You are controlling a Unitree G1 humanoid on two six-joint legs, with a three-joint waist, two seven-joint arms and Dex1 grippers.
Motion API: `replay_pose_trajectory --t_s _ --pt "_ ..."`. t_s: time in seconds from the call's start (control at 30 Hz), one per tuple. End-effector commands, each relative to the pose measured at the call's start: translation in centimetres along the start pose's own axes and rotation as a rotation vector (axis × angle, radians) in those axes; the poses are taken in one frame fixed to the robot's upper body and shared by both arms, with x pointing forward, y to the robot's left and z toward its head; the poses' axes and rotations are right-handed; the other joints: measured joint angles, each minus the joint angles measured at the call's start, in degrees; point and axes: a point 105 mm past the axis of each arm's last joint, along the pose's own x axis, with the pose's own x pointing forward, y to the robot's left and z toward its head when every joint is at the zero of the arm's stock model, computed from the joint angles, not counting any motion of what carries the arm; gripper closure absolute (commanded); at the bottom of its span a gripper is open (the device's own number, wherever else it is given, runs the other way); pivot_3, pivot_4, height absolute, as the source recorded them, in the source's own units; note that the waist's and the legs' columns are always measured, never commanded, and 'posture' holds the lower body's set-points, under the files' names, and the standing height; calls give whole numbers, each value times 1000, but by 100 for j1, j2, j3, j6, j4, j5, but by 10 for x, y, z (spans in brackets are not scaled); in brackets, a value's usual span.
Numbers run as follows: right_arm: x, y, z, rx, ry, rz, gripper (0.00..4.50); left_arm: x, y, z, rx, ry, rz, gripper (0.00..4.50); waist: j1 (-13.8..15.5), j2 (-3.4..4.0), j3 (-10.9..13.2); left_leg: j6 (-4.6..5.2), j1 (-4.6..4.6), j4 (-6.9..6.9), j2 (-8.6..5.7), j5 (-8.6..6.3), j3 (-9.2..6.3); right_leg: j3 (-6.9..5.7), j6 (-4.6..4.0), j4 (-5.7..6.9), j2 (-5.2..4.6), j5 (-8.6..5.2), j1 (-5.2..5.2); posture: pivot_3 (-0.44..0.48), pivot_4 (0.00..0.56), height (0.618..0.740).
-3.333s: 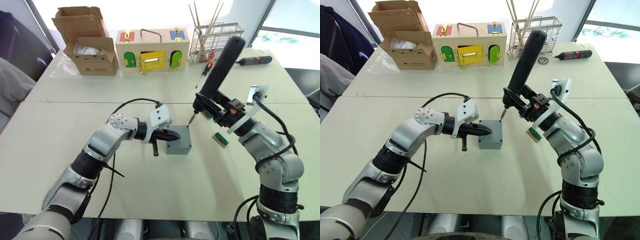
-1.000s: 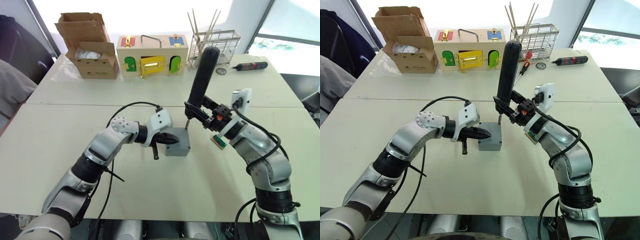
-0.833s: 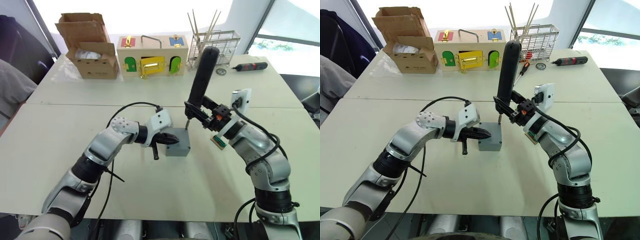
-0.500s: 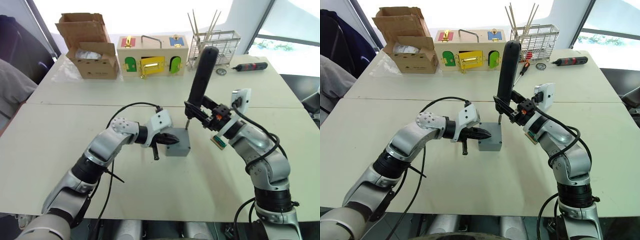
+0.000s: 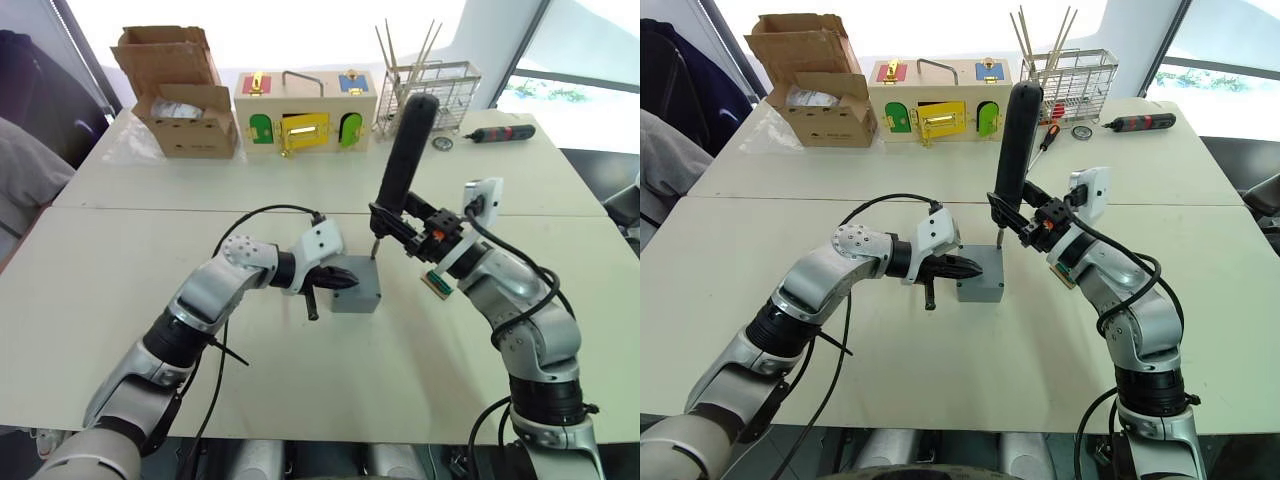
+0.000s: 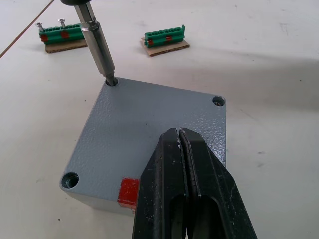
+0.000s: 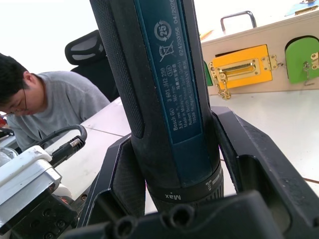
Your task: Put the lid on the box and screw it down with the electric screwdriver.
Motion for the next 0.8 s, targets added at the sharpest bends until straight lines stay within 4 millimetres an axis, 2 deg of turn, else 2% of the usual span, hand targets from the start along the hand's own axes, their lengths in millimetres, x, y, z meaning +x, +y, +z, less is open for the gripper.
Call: replay_pose_trajectory --t_s 0.03,0.8 --pt "-1 6 -22 33 87 31 2665 4 -2 -22 -46 80 1 4500 0 0 0 0 0 0 0 0 0 0 0 0 0 0 0 0 150 740" --pt "-6 11 -41 14 155 55 2665 4 -3 -22 -43 76 2 4500 3 -7 -6 18 38 -10 0 -12 -2 0 -1 -8 -1 -1 37 0 150 740"
